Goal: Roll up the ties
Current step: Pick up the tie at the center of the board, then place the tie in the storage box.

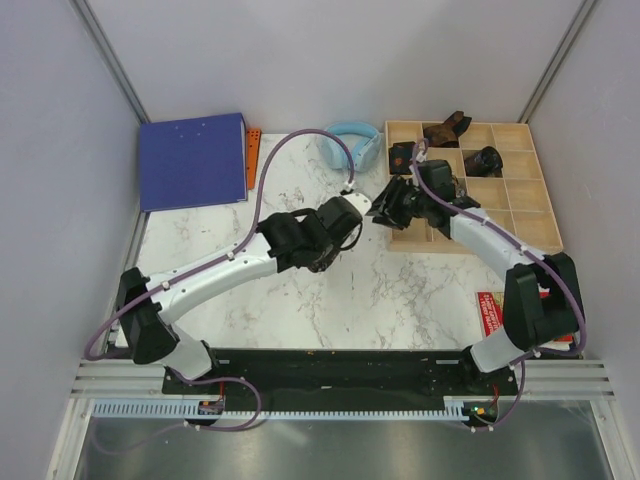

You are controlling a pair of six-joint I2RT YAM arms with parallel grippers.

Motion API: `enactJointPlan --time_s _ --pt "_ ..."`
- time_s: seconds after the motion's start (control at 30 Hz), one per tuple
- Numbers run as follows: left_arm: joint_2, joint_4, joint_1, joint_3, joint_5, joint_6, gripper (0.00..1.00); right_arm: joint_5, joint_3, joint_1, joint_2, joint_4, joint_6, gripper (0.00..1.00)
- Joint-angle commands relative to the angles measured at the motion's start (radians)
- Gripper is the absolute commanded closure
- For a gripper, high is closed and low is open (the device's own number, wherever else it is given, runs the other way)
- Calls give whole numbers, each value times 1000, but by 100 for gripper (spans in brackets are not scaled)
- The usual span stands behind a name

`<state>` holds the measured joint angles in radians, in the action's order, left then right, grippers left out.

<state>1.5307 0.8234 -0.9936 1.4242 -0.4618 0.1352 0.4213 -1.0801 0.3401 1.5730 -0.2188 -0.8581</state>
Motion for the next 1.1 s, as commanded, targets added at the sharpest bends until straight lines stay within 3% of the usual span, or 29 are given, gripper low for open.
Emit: enactJointPlan --time_s 0.0,0.2,0.37,0.5,0.67,0.9,1.07 --pt "48 29 -98 137 28 7 98 -21 -4 -117 -97 -20 -21 50" --pt "181 17 -165 358 172 -48 98 -90 45 -327 -263 -106 -51 47" --pt "292 0 -174 537 382 -98 98 -116 92 -434 -338 -119 -79 43" --pt "377 2 -186 669 532 -134 98 -44 43 -452 -244 -105 -55 44" --pt "433 -9 -191 739 604 -186 98 112 -33 -452 -101 -97 4 48" --pt "474 -82 -188 806 531 -238 98 249 -1 -444 -5 -79 51 81" --pt "505 -147 -139 821 499 -227 98 261 55 -444 -8 -77 60 93"
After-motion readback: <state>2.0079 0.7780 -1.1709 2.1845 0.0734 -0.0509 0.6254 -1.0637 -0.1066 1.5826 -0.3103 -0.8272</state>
